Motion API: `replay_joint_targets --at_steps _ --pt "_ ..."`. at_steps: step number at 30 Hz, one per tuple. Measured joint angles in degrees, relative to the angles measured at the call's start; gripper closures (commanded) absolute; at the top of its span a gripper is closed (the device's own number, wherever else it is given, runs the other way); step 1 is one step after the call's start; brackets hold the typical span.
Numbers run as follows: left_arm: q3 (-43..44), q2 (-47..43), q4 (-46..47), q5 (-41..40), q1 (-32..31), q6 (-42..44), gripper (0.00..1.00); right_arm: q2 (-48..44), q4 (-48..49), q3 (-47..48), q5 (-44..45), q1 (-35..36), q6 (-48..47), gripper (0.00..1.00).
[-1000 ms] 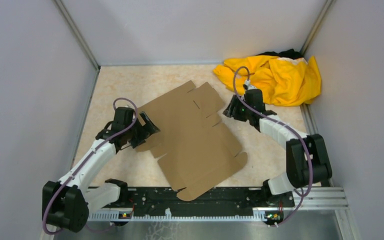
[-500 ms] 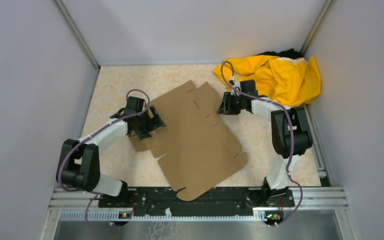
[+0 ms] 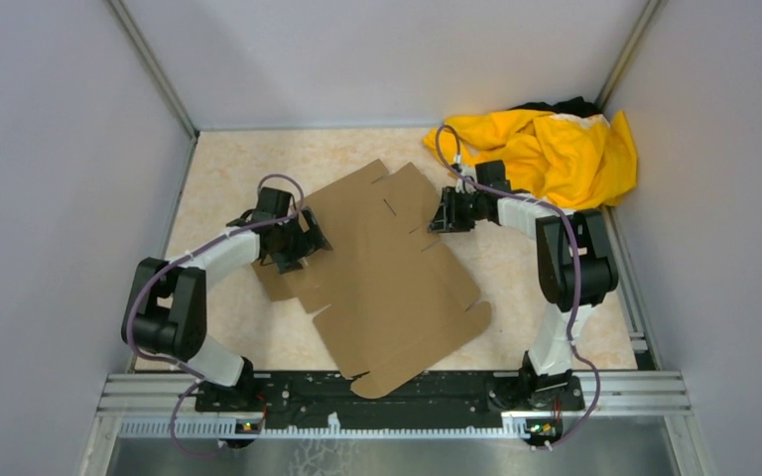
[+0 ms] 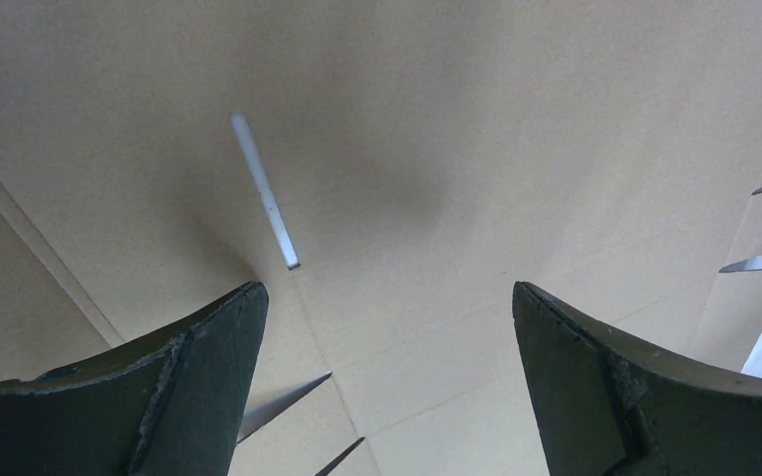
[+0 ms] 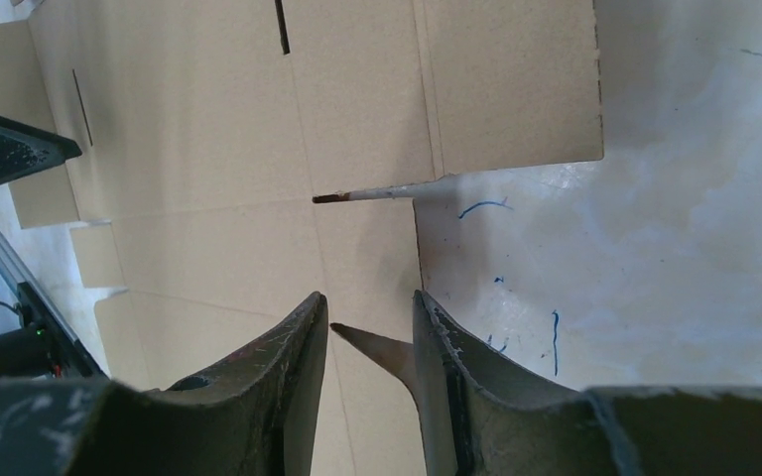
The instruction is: Fold the paper box
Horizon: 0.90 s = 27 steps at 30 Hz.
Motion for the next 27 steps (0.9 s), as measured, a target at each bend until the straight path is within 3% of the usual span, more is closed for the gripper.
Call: replay_joint_targets --at_steps 11,19,27 --pt "1.99 2.49 0.61 -0.02 0.00 1.33 0.02 1.42 -0.09 0.00 -0.39 0.04 -0.22 0.65" --pt "4.57 5.31 0.68 0.00 0.02 2.84 0.02 2.23 -0.09 0.00 1.11 0.11 -0.63 0.57" --pt "5.75 6.58 0.68 0.02 0.13 3.72 0.02 2.12 -0.07 0.00 3.91 0.11 -1.09 0.56"
